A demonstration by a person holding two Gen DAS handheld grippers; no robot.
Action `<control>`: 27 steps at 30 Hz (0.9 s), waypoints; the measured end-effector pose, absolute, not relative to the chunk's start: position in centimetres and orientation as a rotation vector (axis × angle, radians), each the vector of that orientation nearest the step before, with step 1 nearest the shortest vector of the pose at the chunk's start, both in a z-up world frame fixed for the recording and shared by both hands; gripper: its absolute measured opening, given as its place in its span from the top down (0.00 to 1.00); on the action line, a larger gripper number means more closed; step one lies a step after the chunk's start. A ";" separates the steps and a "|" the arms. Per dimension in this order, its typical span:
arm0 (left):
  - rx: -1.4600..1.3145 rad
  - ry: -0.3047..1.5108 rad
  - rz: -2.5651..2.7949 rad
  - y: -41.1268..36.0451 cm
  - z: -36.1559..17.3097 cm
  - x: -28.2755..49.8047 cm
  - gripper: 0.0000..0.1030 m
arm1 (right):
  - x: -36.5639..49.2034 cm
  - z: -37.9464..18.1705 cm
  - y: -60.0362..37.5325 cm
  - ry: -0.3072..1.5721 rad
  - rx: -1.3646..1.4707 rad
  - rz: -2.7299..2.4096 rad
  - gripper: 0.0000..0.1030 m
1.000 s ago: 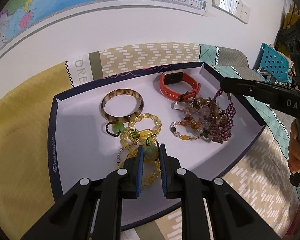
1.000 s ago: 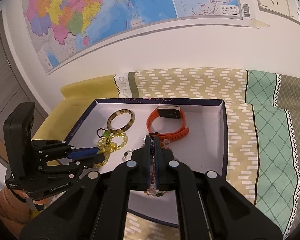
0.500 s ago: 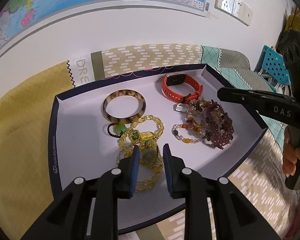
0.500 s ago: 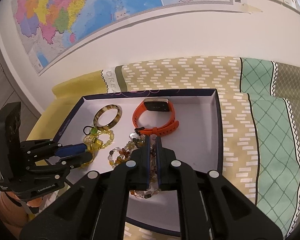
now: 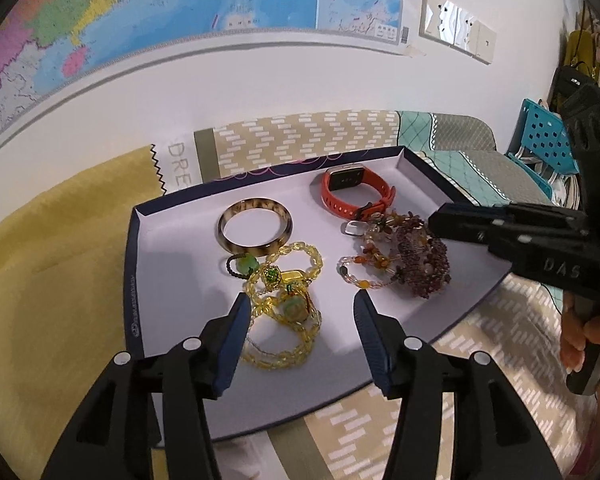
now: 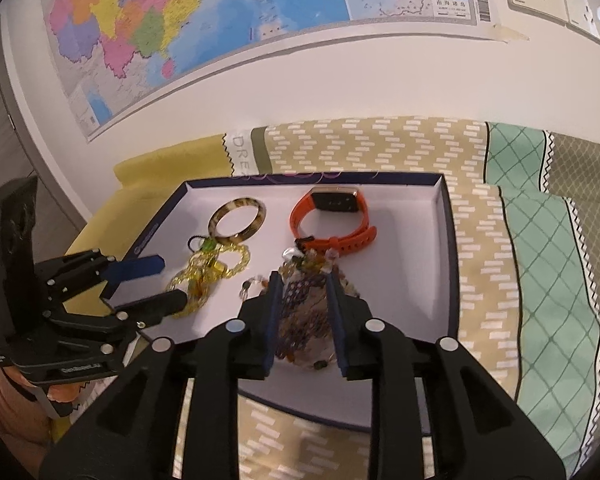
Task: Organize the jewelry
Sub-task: 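Open the left tool to drop the ring while the right tool releases the maroon bracelet in the box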
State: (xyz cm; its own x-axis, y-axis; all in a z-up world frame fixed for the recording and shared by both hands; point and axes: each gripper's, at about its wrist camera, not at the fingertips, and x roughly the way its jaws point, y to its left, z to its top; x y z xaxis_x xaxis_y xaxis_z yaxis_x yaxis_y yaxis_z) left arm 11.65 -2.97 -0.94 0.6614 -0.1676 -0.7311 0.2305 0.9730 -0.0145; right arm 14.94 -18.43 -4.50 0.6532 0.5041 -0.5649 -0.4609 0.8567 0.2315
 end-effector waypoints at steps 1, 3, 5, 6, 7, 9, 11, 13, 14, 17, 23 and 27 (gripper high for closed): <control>0.081 0.813 -0.222 -2.9 -0.8 11.4 0.45 | 14.8 -4.6 -18.4 0.664 0.070 0.547 0.71; 0.077 0.809 -0.222 -2.9 -0.7 10.9 0.44 | 14.5 -4.8 -18.3 0.667 0.068 0.551 0.68; 0.069 0.804 -0.215 -2.7 -0.5 10.6 0.42 | 14.2 -5.0 -18.2 0.666 0.059 0.544 0.67; 0.069 0.797 -0.211 -2.6 -0.4 10.3 0.40 | 14.0 -5.1 -18.2 0.667 0.059 0.546 0.66; 0.069 0.794 -0.211 -2.6 -0.3 10.1 0.40 | 13.9 -5.1 -18.2 0.664 0.058 0.547 0.66; 0.070 0.786 -0.205 -2.7 -0.2 9.7 0.40 | 13.7 -5.1 -18.3 0.662 0.057 0.543 0.64; 0.067 0.781 -0.203 -2.7 0.0 9.2 0.37 | 13.4 -5.1 -18.4 0.661 0.058 0.544 0.62; 0.062 0.775 -0.200 -2.7 0.1 8.9 0.35 | 13.0 -5.1 -18.5 0.659 0.056 0.544 0.59; 0.059 0.772 -0.201 -2.8 0.2 8.6 0.34 | 12.8 -5.1 -18.5 0.657 0.052 0.541 0.58; 0.054 0.764 -0.194 -2.7 0.3 7.9 0.33 | 12.0 -5.0 -18.6 0.649 0.045 0.537 0.49; 0.030 0.744 -0.180 -2.6 0.6 6.3 0.08 | 9.5 -4.5 -18.4 0.596 -0.001 0.505 0.20; 0.022 0.740 -0.161 -2.6 0.6 5.1 0.07 | 7.6 -4.6 -18.2 0.569 -0.033 0.473 0.05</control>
